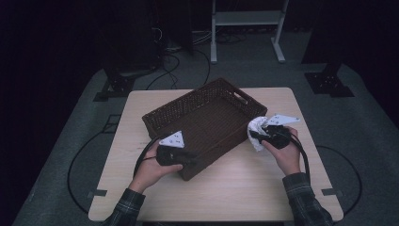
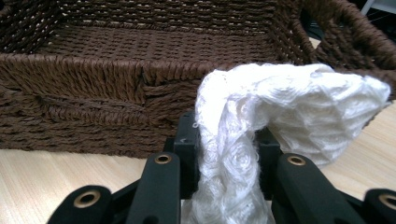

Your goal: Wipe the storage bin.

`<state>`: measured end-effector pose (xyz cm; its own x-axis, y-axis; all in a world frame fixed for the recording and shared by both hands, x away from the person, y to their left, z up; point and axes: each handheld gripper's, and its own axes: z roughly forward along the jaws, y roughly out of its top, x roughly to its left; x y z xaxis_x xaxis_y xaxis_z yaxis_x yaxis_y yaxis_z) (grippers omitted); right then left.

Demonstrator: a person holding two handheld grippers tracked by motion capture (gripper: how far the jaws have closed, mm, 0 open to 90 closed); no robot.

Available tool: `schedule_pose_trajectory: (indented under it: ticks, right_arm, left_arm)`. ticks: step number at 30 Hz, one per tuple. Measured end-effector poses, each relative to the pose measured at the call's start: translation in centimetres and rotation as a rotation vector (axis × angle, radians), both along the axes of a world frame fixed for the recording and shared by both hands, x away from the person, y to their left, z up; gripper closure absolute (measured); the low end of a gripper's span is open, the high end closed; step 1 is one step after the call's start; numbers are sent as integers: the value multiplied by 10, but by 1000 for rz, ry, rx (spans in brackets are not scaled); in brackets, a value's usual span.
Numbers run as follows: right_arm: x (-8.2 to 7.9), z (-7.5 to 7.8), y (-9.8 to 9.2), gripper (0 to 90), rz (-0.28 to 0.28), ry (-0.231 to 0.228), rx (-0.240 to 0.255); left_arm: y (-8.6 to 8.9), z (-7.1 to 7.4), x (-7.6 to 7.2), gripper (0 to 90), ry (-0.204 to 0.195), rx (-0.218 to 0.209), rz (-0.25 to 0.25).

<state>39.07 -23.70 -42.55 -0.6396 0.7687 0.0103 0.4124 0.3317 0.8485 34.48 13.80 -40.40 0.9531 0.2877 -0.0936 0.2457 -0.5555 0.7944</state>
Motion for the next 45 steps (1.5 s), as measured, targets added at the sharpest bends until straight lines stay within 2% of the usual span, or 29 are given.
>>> schedule_pose_trajectory:
  ticks: [13, 30, 35, 45]
  right_arm:
    - [5, -14, 12, 698, 23, 41, -32]
    - [13, -49, 22, 696, 37, 146, -100]
    - [9, -45, 22, 696, 34, 134, -107]
    - [-5, -14, 22, 696, 55, 46, -62]
  left_arm:
    - [0, 0, 0, 695, 0, 1, -3]
    - [0, 0, 0, 696, 0, 3, -4]
    - [0, 0, 0, 695, 0, 4, -4]
    - [0, 0, 0, 696, 2, 4, -5]
